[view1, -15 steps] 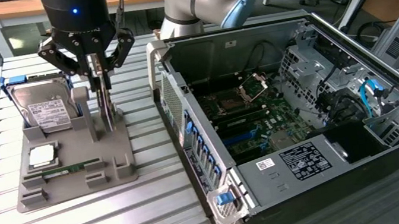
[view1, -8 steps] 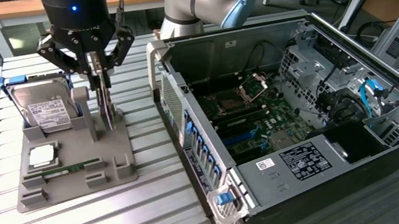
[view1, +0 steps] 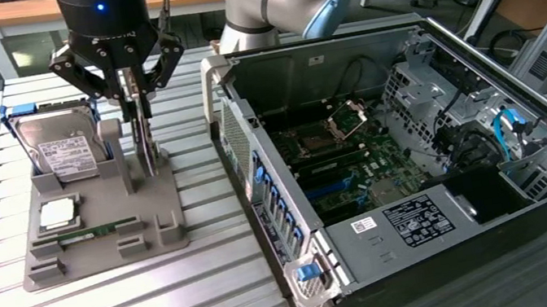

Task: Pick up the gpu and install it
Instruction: 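Pick up the gpu and move the gpu toward the slot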

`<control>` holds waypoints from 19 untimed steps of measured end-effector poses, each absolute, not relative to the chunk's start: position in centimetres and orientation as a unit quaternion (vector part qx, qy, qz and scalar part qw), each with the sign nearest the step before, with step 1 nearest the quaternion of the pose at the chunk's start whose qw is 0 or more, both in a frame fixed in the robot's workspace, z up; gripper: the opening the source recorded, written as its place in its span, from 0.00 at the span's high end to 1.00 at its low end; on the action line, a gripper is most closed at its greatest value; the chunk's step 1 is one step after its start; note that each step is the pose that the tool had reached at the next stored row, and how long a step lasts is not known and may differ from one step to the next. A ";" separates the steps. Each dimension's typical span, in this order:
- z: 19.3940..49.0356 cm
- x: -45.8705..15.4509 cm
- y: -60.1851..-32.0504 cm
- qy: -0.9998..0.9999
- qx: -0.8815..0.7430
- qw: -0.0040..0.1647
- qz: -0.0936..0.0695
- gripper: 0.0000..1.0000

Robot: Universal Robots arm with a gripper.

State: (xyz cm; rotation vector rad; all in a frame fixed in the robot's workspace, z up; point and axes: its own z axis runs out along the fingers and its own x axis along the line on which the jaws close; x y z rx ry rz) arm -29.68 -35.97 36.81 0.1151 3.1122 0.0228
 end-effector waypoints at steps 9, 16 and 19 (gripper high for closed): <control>37.2 -29.7 -36.0 0.999 0.037 0.014 0.007 0.73; 37.4 -29.7 -36.0 0.999 0.037 0.014 0.007 0.73; 37.6 -29.7 -36.0 0.999 0.037 0.014 0.007 0.73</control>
